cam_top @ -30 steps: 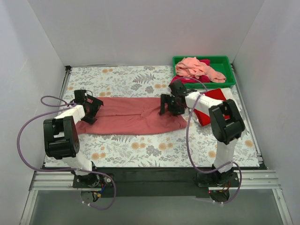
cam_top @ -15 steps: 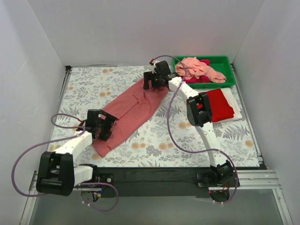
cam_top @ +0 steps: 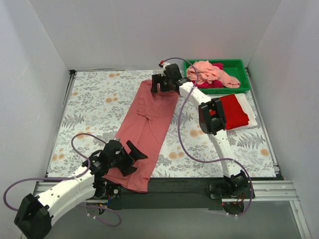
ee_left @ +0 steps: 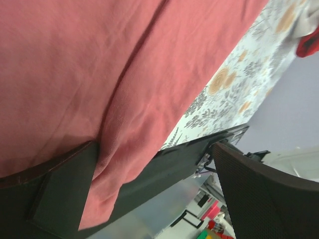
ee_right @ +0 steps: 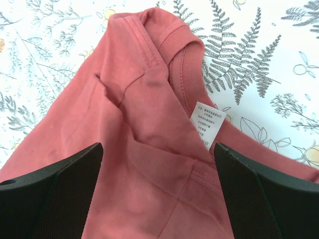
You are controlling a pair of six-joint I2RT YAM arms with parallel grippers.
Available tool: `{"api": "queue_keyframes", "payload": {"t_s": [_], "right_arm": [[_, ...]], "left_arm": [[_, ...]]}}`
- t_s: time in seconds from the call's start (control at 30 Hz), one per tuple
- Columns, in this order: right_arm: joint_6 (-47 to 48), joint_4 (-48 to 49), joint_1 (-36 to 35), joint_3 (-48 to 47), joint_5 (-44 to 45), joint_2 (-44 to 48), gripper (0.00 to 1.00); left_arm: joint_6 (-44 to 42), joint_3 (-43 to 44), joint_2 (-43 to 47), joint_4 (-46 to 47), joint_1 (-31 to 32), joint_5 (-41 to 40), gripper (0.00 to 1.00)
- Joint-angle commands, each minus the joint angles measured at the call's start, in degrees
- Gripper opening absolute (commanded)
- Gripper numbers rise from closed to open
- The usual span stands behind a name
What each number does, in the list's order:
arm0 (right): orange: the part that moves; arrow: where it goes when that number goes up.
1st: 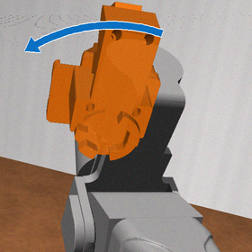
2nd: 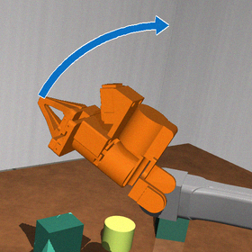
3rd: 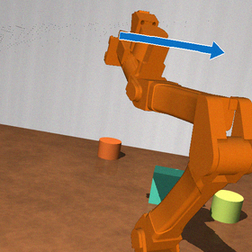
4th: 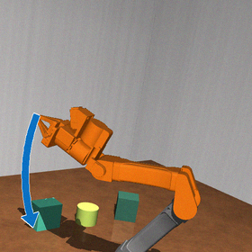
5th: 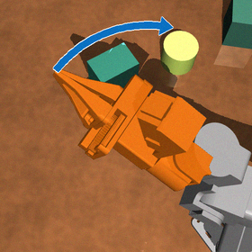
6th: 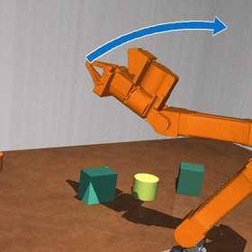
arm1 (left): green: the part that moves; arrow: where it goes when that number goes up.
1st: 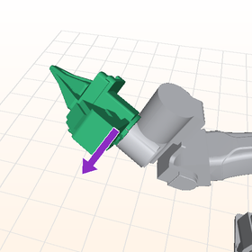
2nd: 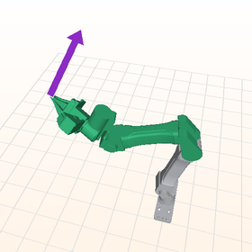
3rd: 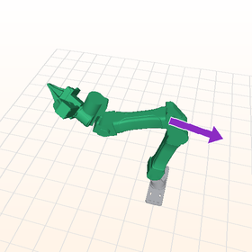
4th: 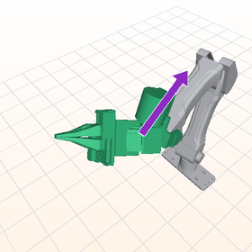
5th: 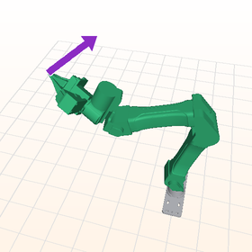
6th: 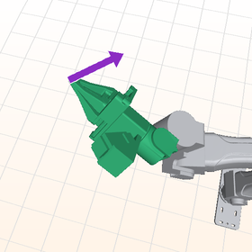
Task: Fold and stack the t-shirts
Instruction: Fold the tshirt
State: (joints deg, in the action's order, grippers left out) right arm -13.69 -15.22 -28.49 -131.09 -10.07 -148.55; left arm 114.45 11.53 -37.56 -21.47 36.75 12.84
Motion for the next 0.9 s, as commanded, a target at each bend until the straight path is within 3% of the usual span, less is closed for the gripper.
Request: {"api": "queue_keyframes", "payload": {"t_s": [0.0,0.13,0.17,0.23,0.4,0.57,0.87], "right_arm": [[1.21,0.29,-0.42,0.83,0.82,9.40,0.98],[4.19,-4.97,-2.44,5.81,4.70,18.27,0.98],[4.20,-5.86,-2.97,7.58,5.66,19.86,0.98],[3.50,-7.27,-4.02,16.24,6.64,25.03,0.98],[-2.29,-5.78,-8.42,32.02,3.03,31.74,0.98],[-5.72,-6.13,-11.94,33.09,2.95,28.67,0.98],[-8.36,-11.93,-10.45,27.74,7.08,19.45,0.98]], "left_arm": [[0.63,7.85,-6.28,-4.89,2.44,-0.97,0.98],[-8.16,19.27,-13.58,-10.40,2.89,-7.63,0.98],[-8.63,21.76,-15.33,-12.78,2.80,-14.44,0.98],[-9.77,26.93,-16.84,-17.61,2.80,-20.72,0.98],[-15.04,30.30,-22.71,-19.74,2.71,-29.18,0.98],[-19.00,29.27,-26.77,-17.83,2.71,-26.92,0.98],[-22.96,24.59,-34.14,-8.85,2.71,-16.36,0.98]]}}
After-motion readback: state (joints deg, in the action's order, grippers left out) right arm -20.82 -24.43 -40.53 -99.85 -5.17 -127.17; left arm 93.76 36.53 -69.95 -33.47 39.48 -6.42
